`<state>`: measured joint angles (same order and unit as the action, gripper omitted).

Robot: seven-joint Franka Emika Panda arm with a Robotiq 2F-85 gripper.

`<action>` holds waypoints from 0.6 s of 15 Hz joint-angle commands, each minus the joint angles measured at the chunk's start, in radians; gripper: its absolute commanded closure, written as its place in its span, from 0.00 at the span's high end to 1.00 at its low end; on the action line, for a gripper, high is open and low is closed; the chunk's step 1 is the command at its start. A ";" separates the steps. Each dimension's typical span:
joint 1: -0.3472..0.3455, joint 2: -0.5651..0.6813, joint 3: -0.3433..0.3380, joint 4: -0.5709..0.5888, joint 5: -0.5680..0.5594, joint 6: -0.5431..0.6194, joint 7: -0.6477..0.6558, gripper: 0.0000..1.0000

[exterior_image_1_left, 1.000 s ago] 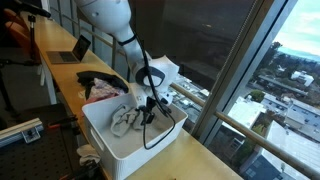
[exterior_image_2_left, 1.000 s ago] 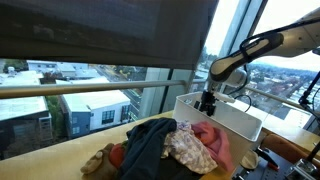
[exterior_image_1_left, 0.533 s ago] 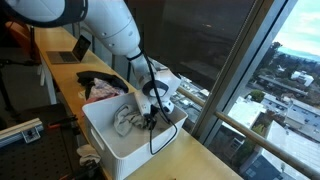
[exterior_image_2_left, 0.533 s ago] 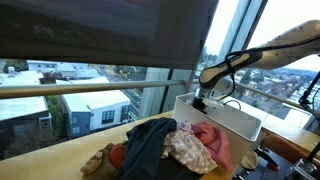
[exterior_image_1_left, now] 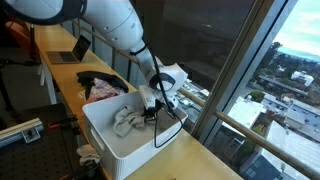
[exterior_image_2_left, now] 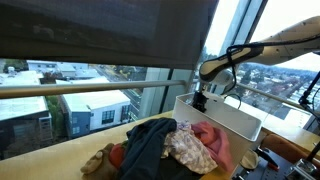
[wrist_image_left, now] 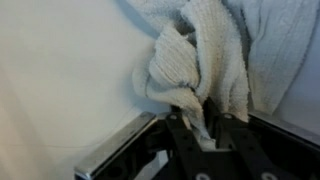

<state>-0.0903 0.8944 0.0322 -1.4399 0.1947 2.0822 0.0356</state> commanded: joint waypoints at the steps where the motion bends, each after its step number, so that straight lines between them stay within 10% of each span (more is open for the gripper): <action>1: -0.016 -0.122 -0.019 -0.065 0.003 -0.061 0.008 0.01; 9: -0.067 -0.415 -0.071 -0.082 0.011 -0.222 0.005 0.01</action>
<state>-0.1484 0.6066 -0.0278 -1.4890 0.1947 1.9191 0.0381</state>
